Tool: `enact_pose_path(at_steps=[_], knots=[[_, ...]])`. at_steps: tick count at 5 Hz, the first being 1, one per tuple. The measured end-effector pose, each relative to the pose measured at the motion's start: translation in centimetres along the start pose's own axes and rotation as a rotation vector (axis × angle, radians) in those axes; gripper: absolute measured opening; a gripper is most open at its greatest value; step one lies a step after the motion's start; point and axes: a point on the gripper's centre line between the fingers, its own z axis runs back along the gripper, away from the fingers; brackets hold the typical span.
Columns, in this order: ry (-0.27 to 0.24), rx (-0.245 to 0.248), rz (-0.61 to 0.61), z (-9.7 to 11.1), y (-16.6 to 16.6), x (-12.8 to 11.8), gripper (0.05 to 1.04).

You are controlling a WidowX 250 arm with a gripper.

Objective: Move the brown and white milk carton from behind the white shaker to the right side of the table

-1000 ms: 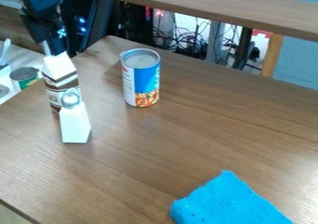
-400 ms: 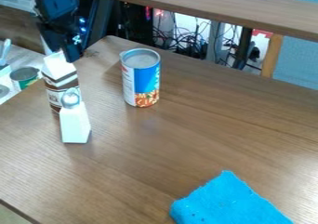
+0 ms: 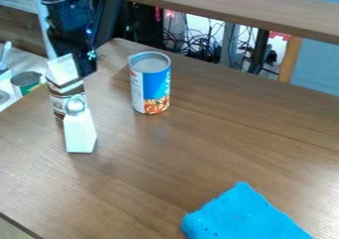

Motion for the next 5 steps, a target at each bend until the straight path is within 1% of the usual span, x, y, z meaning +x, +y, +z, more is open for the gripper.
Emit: enact_pose_path(at_steps=[1, 2, 3, 4, 5], knots=[[0.028, 0.015, 0.004, -1.30, 0.30, -0.44, 1.004], [0.033, 0.033, 0.007, -1.63, 0.66, -0.31, 1.004], [0.029, 0.034, 0.021, -1.83, 0.90, -0.01, 0.962], [0.024, 0.029, 0.063, -1.86, 0.88, -0.01, 0.808], [0.022, 0.029, 0.077, -1.80, 0.87, 0.01, 0.806]])
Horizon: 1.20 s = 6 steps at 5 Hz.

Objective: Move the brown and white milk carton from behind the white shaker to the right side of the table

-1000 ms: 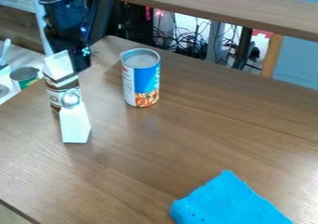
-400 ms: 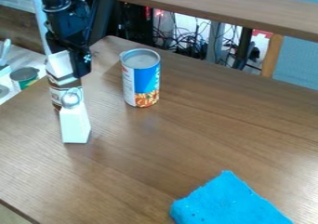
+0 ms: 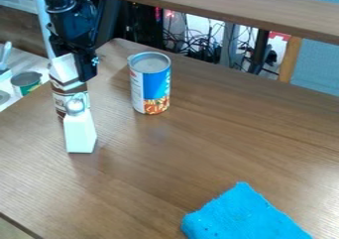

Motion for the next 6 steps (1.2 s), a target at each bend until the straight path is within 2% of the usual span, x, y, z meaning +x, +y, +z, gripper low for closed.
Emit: enact_pose_path(at_steps=[1, 2, 3, 4, 5, 6], knots=[[-0.002, 0.005, 0.008, 0.1, 0.0, -0.1, 0.806], [0.009, -0.013, 0.054, 0.5, 0.0, -0.1, 0.806], [0.003, 0.125, 0.190, 3.1, 2.0, 0.8, 0.806], [-0.052, 0.209, 0.224, 7.8, 0.8, 3.0, 0.806], [-0.112, 0.138, 0.203, 11.3, -1.7, 5.0, 0.806], [-0.178, 0.036, 0.138, 14.2, -5.4, 7.5, 0.806]])
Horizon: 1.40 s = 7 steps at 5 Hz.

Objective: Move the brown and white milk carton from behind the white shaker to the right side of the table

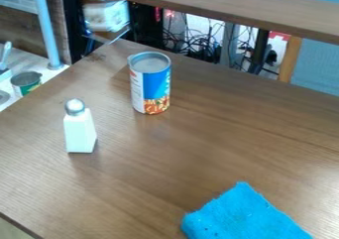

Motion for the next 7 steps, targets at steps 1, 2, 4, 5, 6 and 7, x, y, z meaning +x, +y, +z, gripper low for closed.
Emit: enact_pose_path(at_steps=[1, 2, 4, 5, 6, 7], knots=[[0.037, -0.110, -0.072, 0.0, -5.0, 1.5, 0.806], [0.070, -0.173, -0.123, 0.1, -9.7, 2.3, 0.806], [0.088, -0.160, -0.289, -3.9, -20.2, 1.7, 0.806], [0.084, -0.143, -0.351, -6.2, -25.1, 1.0, 0.806], [0.081, -0.126, -0.412, -8.6, -27.9, -0.1, 0.806], [0.085, -0.116, -0.405, -11.3, -28.1, -0.9, 0.806]])
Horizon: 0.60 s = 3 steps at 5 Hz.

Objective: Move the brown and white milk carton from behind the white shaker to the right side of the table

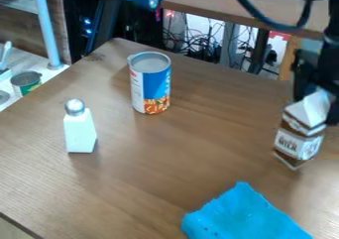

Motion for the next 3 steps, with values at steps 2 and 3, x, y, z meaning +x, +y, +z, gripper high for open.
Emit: enact_pose_path(at_steps=[2, 3], knots=[[-0.032, -0.030, 0.047, -1.3, 0.3, -0.1, 1.016], [-0.029, -0.063, 0.099, -0.6, 2.0, -0.7, 1.011]])
